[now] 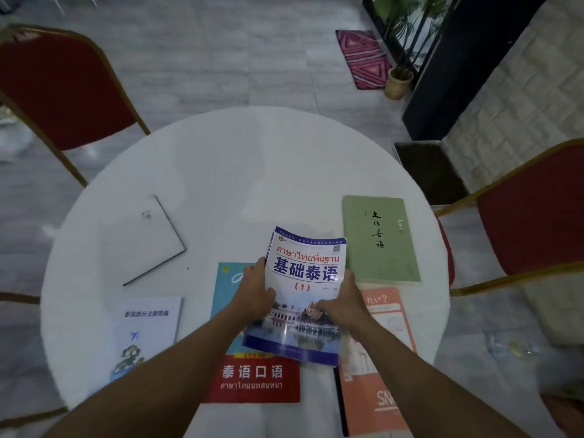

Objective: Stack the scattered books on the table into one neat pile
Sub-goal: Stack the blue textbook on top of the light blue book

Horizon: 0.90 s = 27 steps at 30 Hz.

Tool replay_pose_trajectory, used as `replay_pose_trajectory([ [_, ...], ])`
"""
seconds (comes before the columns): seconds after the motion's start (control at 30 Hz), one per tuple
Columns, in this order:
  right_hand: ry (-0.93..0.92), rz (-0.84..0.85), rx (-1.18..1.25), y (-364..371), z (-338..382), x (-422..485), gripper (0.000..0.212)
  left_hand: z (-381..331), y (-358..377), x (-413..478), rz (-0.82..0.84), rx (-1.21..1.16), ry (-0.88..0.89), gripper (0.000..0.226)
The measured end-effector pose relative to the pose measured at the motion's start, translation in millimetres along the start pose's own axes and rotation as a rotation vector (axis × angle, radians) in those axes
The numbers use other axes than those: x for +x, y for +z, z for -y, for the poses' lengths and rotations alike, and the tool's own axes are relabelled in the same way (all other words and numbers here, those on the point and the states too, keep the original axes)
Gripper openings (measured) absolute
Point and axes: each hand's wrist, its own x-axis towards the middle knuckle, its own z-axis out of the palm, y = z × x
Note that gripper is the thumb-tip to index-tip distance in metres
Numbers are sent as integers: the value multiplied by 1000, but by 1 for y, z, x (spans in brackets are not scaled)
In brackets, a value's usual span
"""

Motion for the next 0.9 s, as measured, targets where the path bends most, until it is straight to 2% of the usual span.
replay_pose_trajectory([
  [0.2, -58, 35, -42, 61, -8, -30, 72, 61, -27, -45, 28, 83, -36, 65],
  [0.33, -36, 43, -116, 85, -16, -39, 77, 85, -34, -61, -25, 269, -52, 62],
  [0.4, -3, 4, -199, 90, -19, -41, 73, 91, -35, -63, -26, 323, -49, 59],
  [0.5, 2, -28, -348, 95, -23, -44, 73, 93, -36, -64, -24, 301, -69, 58],
  [0.63, 18, 2, -299, 101, -25, -45, 75, 98, -36, -63, -18, 263, -77, 61],
  [0.77, 27, -5, -397, 107, -22, -42, 81, 105, -38, -63, -18, 259, -100, 49],
  [0.9, 40, 3, -436, 112, -23, -41, 89, 105, -38, -63, -18, 245, -113, 49],
])
